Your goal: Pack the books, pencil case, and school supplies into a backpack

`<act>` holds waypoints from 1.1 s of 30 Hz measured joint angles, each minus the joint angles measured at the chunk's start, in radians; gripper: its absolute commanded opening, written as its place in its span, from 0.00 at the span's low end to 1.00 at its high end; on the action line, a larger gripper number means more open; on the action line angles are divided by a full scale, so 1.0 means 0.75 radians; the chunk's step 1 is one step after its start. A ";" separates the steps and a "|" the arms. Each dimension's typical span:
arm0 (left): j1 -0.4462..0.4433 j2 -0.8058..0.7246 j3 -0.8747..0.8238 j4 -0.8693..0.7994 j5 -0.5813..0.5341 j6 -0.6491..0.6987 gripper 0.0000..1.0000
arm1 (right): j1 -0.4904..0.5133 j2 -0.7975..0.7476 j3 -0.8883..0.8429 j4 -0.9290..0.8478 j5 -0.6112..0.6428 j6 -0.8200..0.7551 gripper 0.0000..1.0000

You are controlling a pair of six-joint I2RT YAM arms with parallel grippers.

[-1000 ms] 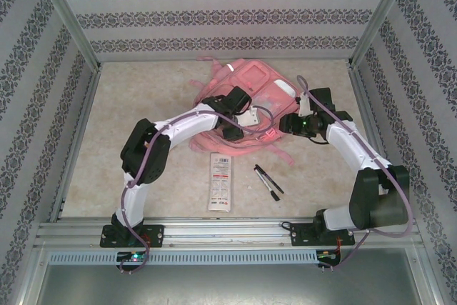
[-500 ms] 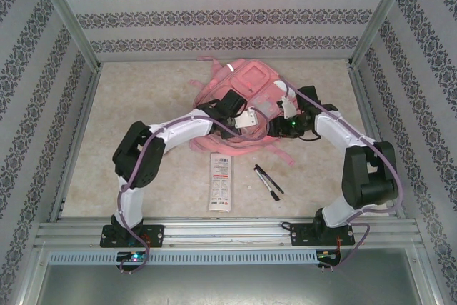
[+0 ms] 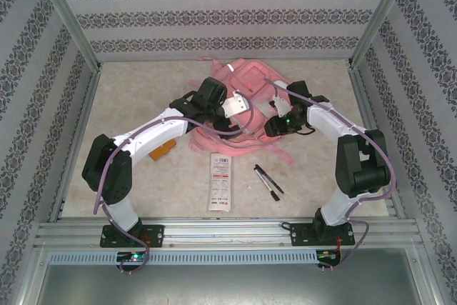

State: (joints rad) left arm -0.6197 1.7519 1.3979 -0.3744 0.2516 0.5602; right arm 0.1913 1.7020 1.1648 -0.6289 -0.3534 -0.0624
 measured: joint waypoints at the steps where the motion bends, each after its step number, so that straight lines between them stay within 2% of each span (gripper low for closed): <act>1: 0.000 0.026 0.002 -0.003 -0.001 0.025 1.00 | 0.008 0.010 0.000 0.001 0.032 0.013 0.50; 4: 0.000 0.166 0.073 -0.052 -0.031 0.082 1.00 | 0.037 0.050 0.001 0.005 0.095 0.049 0.52; 7: 0.000 0.326 0.181 -0.105 -0.064 0.096 1.00 | 0.079 0.090 0.015 0.014 0.190 0.106 0.50; 9: -0.001 0.402 0.241 -0.143 -0.087 0.095 1.00 | 0.092 0.100 0.022 0.030 0.232 0.153 0.42; 12: -0.004 0.457 0.295 -0.174 -0.111 0.096 1.00 | 0.097 0.103 0.017 0.068 0.245 0.229 0.23; 14: -0.010 0.464 0.304 -0.173 -0.132 0.096 0.96 | 0.093 0.100 -0.003 0.108 0.219 0.271 0.15; 15: -0.011 0.468 0.307 -0.170 -0.142 0.098 0.90 | 0.090 0.098 -0.018 0.137 0.198 0.292 0.12; 20: -0.031 0.506 0.333 -0.163 -0.202 0.123 0.37 | 0.025 0.054 -0.112 0.261 0.041 0.392 0.08; 22: -0.037 0.516 0.341 -0.153 -0.214 0.127 0.09 | -0.005 0.031 -0.136 0.285 0.007 0.431 0.11; 23: -0.037 0.516 0.347 -0.154 -0.209 0.132 0.00 | -0.018 0.015 -0.146 0.295 -0.004 0.447 0.18; 26: -0.031 0.515 0.378 -0.154 -0.196 0.139 0.00 | -0.044 -0.031 -0.164 0.307 -0.017 0.477 0.31; 30: -0.016 0.491 0.381 -0.154 -0.137 0.123 0.00 | -0.048 -0.071 -0.166 0.315 -0.073 0.484 0.38; 33: -0.002 0.461 0.381 -0.155 -0.094 0.106 0.00 | -0.042 -0.085 -0.164 0.323 -0.122 0.462 0.39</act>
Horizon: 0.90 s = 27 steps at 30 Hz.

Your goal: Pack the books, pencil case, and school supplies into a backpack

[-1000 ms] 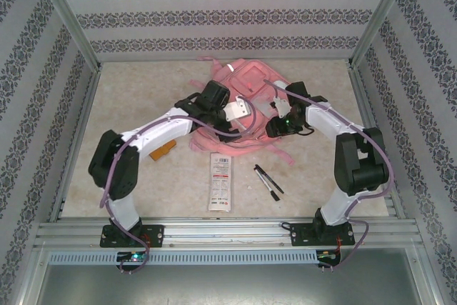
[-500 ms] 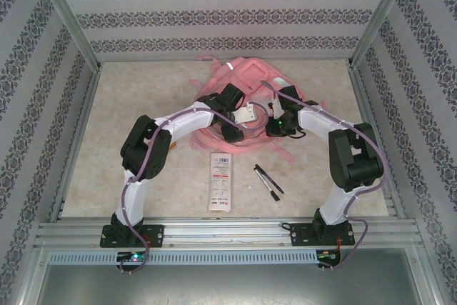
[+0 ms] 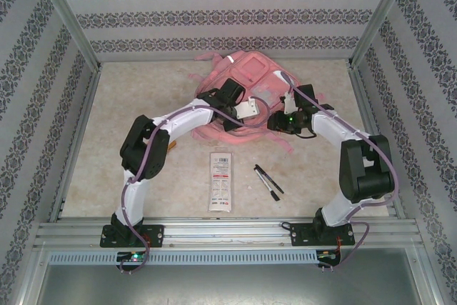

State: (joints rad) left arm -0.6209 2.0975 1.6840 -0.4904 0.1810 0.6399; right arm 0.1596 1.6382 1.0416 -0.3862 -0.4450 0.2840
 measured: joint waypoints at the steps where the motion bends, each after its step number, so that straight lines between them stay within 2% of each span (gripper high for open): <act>1: 0.002 -0.009 0.000 0.000 0.014 -0.008 0.00 | 0.005 0.001 0.006 0.001 -0.014 -0.015 0.39; 4: 0.013 -0.032 0.001 -0.001 0.067 -0.040 0.00 | 0.021 0.019 0.040 0.009 -0.048 -0.127 0.40; 6: 0.022 -0.041 0.003 -0.003 0.104 -0.065 0.00 | 0.028 0.039 0.077 0.007 -0.068 -0.280 0.40; 17: 0.045 -0.092 0.003 -0.044 0.238 -0.133 0.00 | 0.016 -0.039 -0.021 0.108 -0.201 -1.445 0.36; 22: 0.045 -0.119 0.003 -0.064 0.283 -0.164 0.00 | 0.017 -0.036 -0.035 0.129 -0.206 -1.709 0.32; 27: 0.045 -0.129 0.004 -0.067 0.313 -0.194 0.00 | 0.030 -0.014 -0.085 0.194 -0.157 -1.805 0.27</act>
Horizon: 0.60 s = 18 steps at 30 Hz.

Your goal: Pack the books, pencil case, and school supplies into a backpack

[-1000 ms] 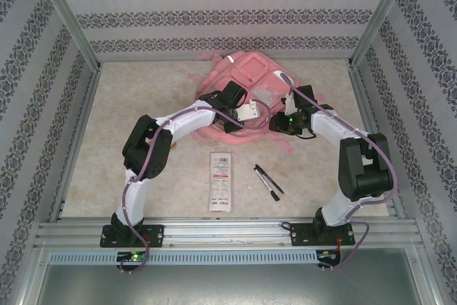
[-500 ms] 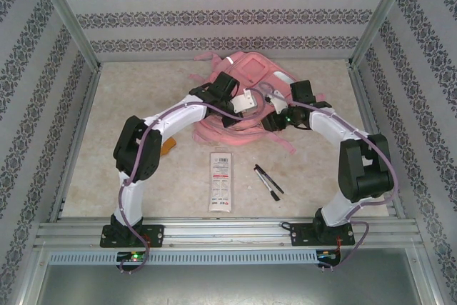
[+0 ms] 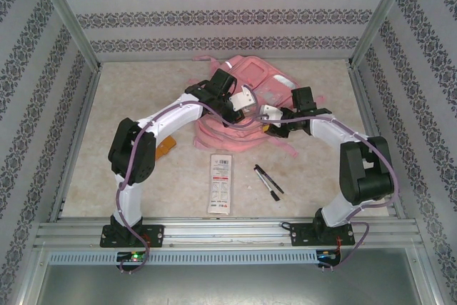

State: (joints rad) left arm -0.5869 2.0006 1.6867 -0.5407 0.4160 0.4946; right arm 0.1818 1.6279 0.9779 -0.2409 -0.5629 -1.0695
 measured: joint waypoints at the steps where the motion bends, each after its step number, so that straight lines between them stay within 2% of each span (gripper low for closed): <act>1: 0.000 0.000 0.000 -0.002 0.004 -0.005 0.00 | 0.004 0.005 -0.011 0.018 0.008 -0.006 0.27; 6: 0.001 -0.001 0.006 -0.008 0.016 -0.024 0.00 | 0.006 0.006 -0.074 0.110 0.064 -0.001 0.22; 10: 0.001 -0.001 0.009 -0.009 0.034 -0.038 0.00 | -0.004 0.002 -0.125 0.189 0.096 0.036 0.29; 14: 0.000 -0.001 0.009 -0.009 0.045 -0.044 0.00 | -0.013 -0.021 -0.164 0.225 0.102 0.055 0.28; 16: 0.000 -0.001 0.011 -0.009 0.049 -0.049 0.00 | -0.013 -0.023 -0.165 0.233 0.103 0.057 0.25; 18: 0.001 -0.001 0.012 -0.009 0.053 -0.057 0.00 | -0.009 -0.023 -0.165 0.239 0.104 0.064 0.14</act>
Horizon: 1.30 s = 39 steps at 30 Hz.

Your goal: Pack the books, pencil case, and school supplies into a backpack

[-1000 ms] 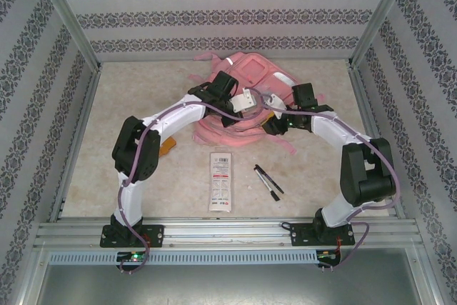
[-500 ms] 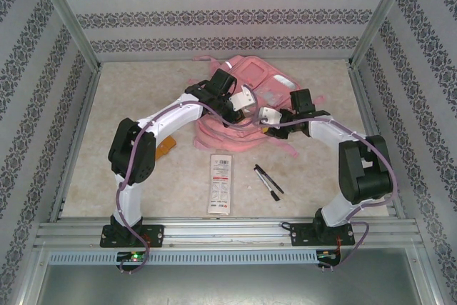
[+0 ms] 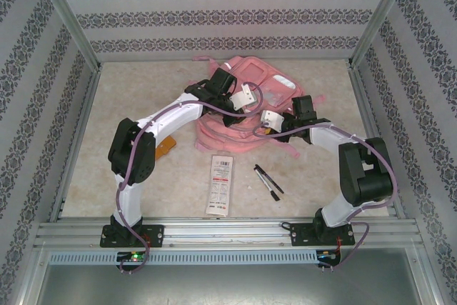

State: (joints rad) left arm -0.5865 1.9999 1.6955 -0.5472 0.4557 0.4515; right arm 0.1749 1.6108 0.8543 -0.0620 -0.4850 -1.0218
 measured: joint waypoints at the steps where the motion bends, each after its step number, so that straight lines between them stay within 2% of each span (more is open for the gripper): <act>1: 0.000 0.000 0.001 0.001 0.004 -0.007 0.00 | 0.008 0.000 0.000 0.006 0.003 0.001 0.07; 2: 0.000 0.000 0.001 0.001 0.010 -0.014 0.00 | 0.013 0.000 0.000 0.014 0.004 0.001 0.00; 7: 0.001 0.000 0.006 0.001 0.020 -0.076 0.00 | 0.032 -0.020 -0.010 0.008 -0.011 0.039 0.00; 12: 0.001 0.007 0.090 -0.018 0.032 -0.161 0.00 | 0.025 -0.161 -0.037 -0.055 -0.179 0.121 0.00; 16: 0.001 0.026 0.151 -0.017 0.063 -0.232 0.00 | 0.033 -0.249 -0.043 -0.070 -0.294 0.271 0.00; 19: -0.001 0.044 0.165 -0.013 0.085 -0.281 0.00 | 0.096 -0.268 -0.064 -0.042 -0.284 0.460 0.00; 23: -0.001 0.068 0.166 -0.014 0.118 -0.342 0.00 | 0.211 -0.290 -0.172 0.158 -0.211 0.788 0.01; 30: -0.001 0.081 0.165 0.001 0.142 -0.435 0.00 | 0.410 -0.320 -0.346 0.545 0.077 1.361 0.21; 35: -0.001 0.080 0.144 0.049 0.151 -0.445 0.00 | 0.456 -0.359 -0.452 0.718 0.121 1.719 0.44; 37: -0.001 0.080 0.117 0.082 0.156 -0.445 0.00 | 0.461 -0.457 -0.541 0.725 0.184 1.875 0.41; 39: -0.001 0.077 0.094 0.097 0.162 -0.445 0.00 | 0.459 -0.601 -0.620 0.669 0.257 2.116 0.40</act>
State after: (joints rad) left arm -0.5869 2.0579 1.7660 -0.4744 0.5774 0.1181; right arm 0.5190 1.1603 0.3893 0.4400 -0.2924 0.5652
